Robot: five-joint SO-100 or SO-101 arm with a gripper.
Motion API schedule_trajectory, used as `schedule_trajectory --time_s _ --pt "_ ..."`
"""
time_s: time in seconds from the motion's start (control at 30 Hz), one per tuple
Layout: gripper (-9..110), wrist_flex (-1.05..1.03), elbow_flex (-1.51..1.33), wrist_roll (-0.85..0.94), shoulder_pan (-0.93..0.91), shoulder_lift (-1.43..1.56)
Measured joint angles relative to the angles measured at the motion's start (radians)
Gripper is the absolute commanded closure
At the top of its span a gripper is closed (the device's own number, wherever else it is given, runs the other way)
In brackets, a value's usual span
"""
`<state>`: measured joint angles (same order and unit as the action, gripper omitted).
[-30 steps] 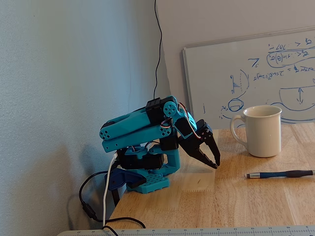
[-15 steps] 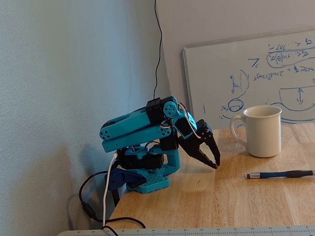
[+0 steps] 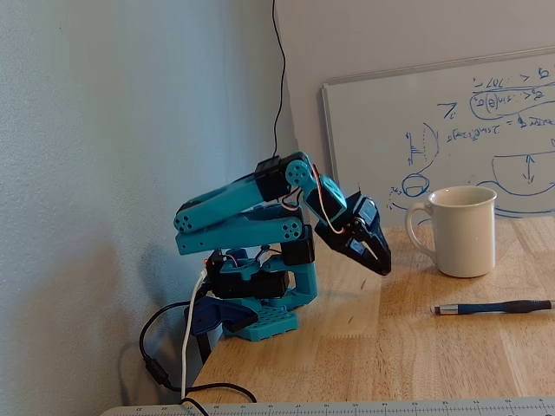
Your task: Grasp a pen and put it in a mug.
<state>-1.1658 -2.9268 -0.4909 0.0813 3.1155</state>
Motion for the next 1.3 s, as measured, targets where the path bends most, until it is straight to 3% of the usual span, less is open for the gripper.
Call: schedule_trajectory --time_s 0.27,0.57,1.03,1.3 --pt "99 0.091 0.281 -0.451 0.0 -0.337" --pt "81 0.445 0.371 -0.865 -0.005 -0.716" --pt "80 0.988 0.388 -0.954 -0.133 -1.233" --pt "83 1.095 0.399 -0.954 -0.133 -1.411"
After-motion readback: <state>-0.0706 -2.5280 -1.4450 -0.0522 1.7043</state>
